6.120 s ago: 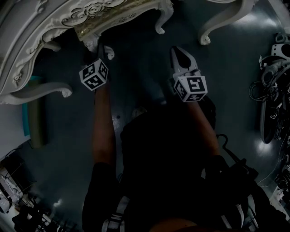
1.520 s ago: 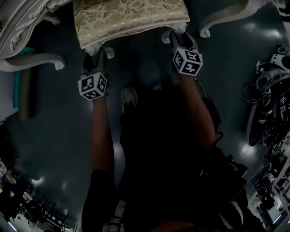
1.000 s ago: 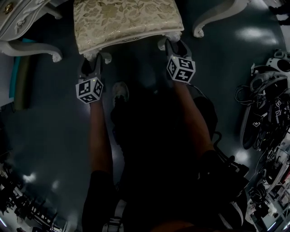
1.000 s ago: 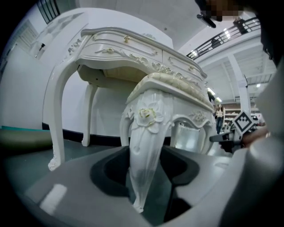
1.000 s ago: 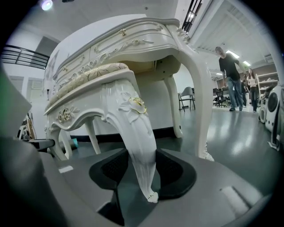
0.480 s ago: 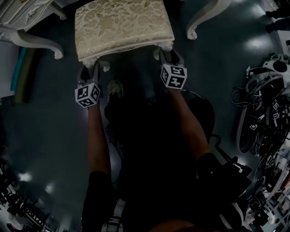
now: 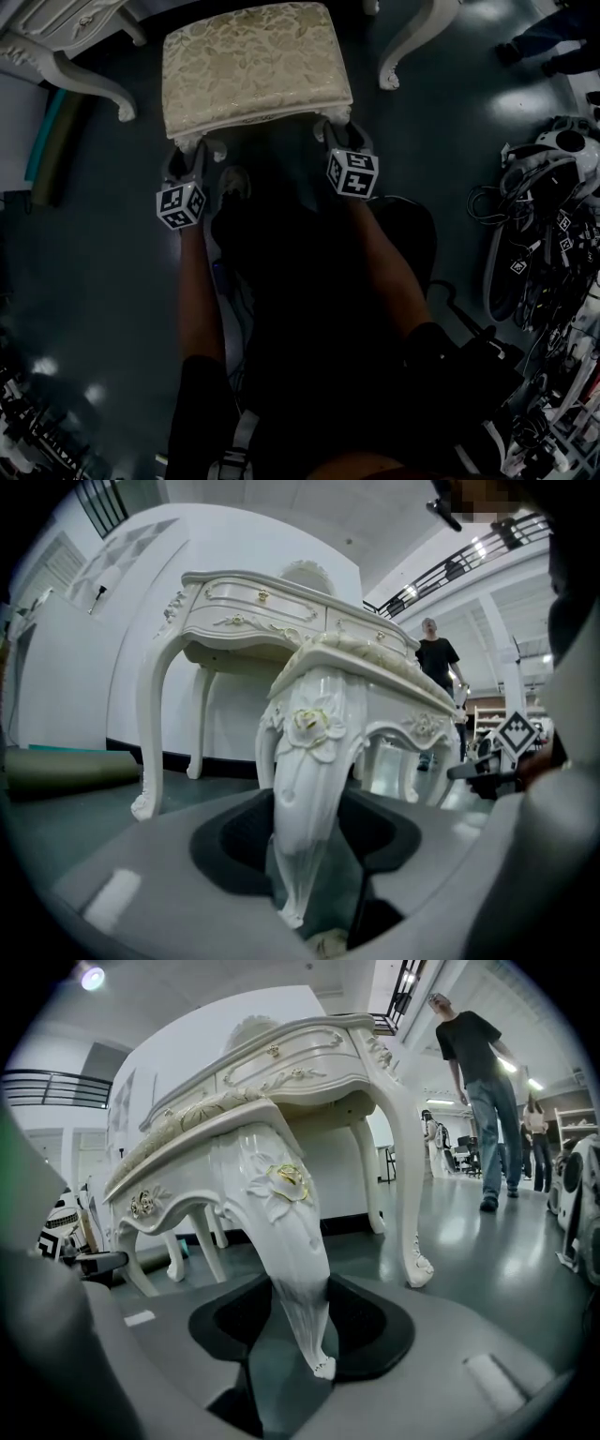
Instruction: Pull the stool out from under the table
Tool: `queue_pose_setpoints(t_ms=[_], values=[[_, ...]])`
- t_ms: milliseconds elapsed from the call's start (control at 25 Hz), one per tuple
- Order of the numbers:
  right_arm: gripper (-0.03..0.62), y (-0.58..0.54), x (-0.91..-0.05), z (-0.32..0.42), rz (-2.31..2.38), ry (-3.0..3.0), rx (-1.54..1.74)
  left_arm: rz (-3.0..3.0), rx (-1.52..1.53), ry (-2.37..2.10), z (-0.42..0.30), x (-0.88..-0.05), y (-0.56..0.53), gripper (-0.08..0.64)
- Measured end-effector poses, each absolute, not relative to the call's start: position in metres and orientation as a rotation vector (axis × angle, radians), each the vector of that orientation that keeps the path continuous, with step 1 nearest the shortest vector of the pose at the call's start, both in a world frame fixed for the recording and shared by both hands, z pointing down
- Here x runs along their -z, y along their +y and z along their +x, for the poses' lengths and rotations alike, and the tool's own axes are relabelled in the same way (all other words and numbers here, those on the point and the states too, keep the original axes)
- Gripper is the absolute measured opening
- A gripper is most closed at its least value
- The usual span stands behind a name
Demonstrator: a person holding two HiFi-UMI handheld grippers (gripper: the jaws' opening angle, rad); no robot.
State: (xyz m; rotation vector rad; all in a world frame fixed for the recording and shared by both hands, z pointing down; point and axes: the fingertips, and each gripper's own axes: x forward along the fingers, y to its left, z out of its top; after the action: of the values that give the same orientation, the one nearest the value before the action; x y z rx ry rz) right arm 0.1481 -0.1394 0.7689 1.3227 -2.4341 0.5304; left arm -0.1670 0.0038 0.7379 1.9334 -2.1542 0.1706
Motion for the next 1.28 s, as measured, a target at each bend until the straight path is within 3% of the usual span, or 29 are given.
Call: queue_pose_setpoints(t_ms=[1280], values=[[0.19, -0.045, -0.774, 0.185, 1.216, -2.366, -0.57, 1.947, -0.17, -2.135, -0.132, -0.743, 0.093, 0.219]])
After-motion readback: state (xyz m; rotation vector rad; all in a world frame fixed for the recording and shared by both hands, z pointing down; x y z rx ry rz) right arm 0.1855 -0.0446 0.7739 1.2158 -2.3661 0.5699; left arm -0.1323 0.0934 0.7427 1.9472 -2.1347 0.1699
